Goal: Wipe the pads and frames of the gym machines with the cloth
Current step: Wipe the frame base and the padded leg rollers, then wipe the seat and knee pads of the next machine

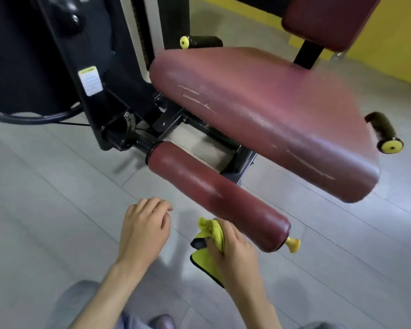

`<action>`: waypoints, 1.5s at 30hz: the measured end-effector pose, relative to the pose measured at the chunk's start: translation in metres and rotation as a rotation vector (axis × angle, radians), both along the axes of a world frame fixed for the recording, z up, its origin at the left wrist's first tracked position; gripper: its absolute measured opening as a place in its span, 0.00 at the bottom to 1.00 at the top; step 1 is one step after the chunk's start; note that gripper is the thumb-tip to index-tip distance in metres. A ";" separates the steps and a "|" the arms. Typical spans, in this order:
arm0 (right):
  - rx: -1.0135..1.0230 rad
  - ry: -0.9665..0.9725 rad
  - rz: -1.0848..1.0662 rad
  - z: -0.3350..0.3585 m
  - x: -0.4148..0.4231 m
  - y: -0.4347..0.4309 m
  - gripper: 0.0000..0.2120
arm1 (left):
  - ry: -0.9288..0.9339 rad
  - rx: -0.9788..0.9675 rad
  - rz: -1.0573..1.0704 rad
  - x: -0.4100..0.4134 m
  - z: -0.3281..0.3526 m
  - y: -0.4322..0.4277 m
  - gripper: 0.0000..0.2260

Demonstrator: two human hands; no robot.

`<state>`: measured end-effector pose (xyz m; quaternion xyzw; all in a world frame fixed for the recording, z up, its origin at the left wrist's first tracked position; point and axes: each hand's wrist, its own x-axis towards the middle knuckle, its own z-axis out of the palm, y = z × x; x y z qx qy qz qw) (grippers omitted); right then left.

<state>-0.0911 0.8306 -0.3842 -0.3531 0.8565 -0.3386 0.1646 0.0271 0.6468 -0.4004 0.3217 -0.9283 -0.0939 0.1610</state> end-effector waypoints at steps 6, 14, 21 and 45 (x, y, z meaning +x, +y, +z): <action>0.053 -0.096 -0.004 0.149 0.012 0.029 0.12 | -0.044 0.170 0.061 0.023 0.155 0.034 0.10; 0.085 -0.091 -0.036 0.344 0.036 0.073 0.13 | -0.072 0.208 0.105 0.062 0.364 0.079 0.08; 0.071 -0.123 0.026 0.444 0.053 0.089 0.13 | -0.111 0.198 0.110 0.124 0.454 0.120 0.06; -0.018 0.076 0.425 0.549 0.284 -0.178 0.18 | -0.012 0.233 0.434 0.428 0.567 -0.090 0.04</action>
